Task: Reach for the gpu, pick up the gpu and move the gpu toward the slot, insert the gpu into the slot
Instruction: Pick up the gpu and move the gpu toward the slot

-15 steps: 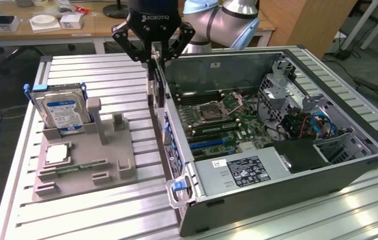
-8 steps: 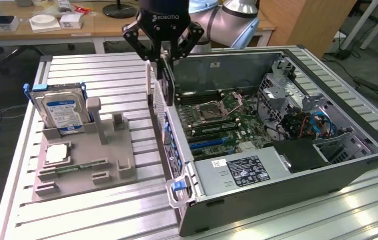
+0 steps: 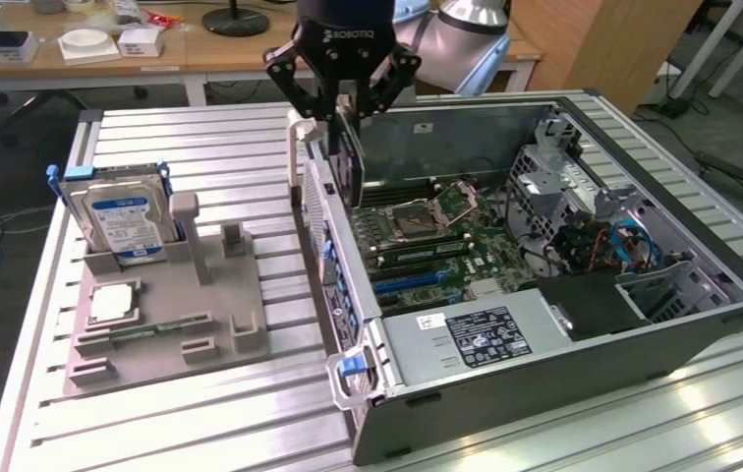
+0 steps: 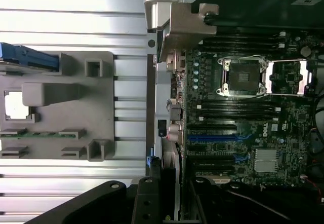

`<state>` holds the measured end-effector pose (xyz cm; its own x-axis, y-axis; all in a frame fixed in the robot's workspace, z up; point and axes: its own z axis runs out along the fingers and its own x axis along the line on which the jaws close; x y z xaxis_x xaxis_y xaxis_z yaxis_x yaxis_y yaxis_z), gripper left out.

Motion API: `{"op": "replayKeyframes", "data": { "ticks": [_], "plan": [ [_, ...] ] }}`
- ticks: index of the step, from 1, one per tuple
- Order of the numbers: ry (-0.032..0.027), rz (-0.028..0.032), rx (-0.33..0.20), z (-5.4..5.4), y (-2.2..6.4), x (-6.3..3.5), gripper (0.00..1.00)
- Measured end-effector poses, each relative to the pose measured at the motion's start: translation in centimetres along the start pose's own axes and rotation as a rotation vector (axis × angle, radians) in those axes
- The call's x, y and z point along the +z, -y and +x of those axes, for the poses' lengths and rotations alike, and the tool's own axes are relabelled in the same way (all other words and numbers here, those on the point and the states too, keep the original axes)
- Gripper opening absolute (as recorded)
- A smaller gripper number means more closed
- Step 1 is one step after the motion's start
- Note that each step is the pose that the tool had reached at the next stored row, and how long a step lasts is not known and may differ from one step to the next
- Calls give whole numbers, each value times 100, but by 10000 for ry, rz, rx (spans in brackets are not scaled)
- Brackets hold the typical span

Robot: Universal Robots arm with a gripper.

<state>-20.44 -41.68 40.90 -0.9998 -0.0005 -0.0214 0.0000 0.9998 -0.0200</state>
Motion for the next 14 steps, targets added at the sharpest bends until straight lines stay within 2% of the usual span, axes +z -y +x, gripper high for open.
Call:
{"op": "replayKeyframes", "data": {
  "ticks": [14],
  "plan": [
    [0,0,-1,-298,0,7,27]
  ]
}}
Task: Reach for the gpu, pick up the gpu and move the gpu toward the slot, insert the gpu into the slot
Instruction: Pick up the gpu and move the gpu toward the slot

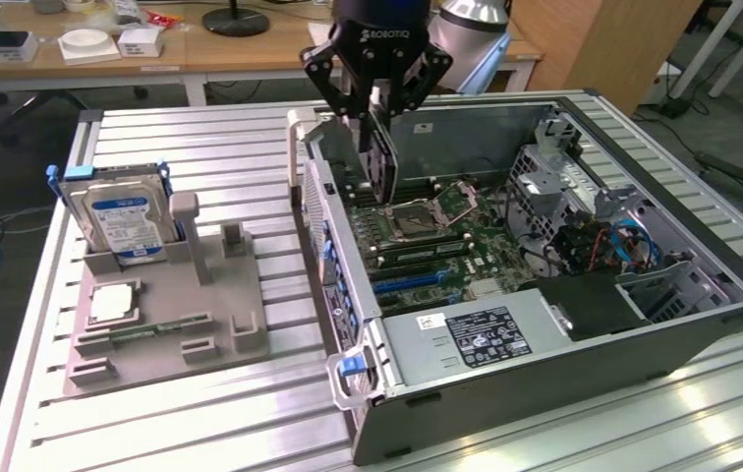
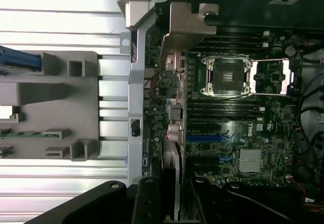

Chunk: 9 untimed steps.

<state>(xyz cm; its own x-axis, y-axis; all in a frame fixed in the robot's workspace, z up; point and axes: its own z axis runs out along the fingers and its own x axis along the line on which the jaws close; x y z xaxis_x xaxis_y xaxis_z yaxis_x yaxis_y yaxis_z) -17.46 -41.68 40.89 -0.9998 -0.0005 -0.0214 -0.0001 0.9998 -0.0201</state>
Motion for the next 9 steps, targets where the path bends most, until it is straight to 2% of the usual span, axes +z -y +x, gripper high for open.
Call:
{"op": "replayKeyframes", "data": {
  "ticks": [9],
  "plan": [
    [0,-1,1,-217,0,5,27]
  ]
}}
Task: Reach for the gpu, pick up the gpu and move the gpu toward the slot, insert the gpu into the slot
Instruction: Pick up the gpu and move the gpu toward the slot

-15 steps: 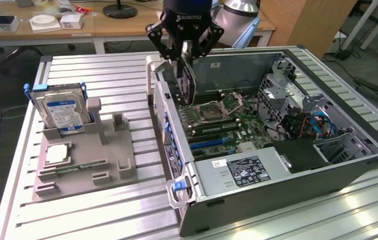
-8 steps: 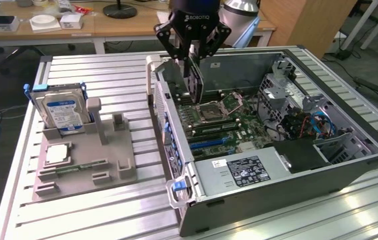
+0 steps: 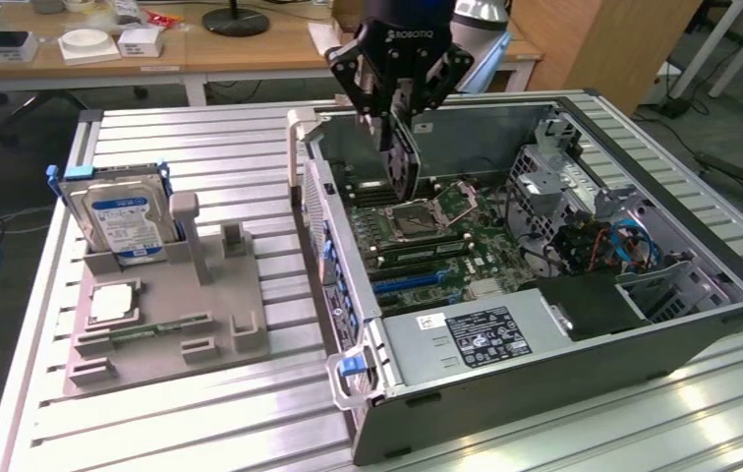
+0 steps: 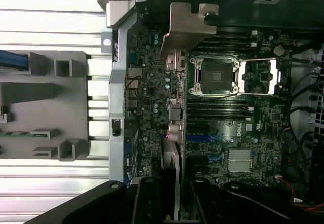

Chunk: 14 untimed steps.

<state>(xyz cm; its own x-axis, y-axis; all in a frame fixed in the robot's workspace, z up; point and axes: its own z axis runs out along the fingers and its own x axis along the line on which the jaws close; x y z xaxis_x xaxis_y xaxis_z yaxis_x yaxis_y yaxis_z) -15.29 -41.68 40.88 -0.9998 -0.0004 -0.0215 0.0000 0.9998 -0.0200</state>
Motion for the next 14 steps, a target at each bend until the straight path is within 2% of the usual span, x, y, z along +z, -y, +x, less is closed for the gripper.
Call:
{"op": "replayKeyframes", "data": {
  "ticks": [14],
  "plan": [
    [0,1,-1,-293,0,6,27]
  ]
}}
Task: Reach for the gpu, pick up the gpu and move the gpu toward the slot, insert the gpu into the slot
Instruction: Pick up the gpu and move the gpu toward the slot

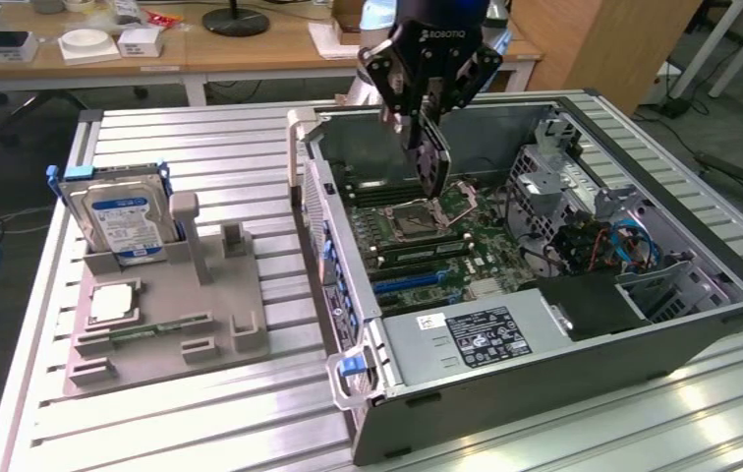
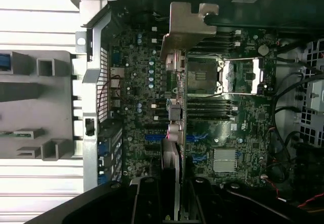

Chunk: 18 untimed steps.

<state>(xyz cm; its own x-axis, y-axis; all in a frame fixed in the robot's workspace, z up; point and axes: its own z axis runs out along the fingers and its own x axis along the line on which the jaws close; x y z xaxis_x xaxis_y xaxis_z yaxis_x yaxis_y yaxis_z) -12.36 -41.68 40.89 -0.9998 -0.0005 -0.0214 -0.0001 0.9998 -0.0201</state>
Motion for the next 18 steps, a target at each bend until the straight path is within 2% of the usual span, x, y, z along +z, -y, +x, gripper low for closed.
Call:
{"op": "replayKeyframes", "data": {
  "ticks": [18],
  "plan": [
    [0,-1,0,-362,0,8,27]
  ]
}}
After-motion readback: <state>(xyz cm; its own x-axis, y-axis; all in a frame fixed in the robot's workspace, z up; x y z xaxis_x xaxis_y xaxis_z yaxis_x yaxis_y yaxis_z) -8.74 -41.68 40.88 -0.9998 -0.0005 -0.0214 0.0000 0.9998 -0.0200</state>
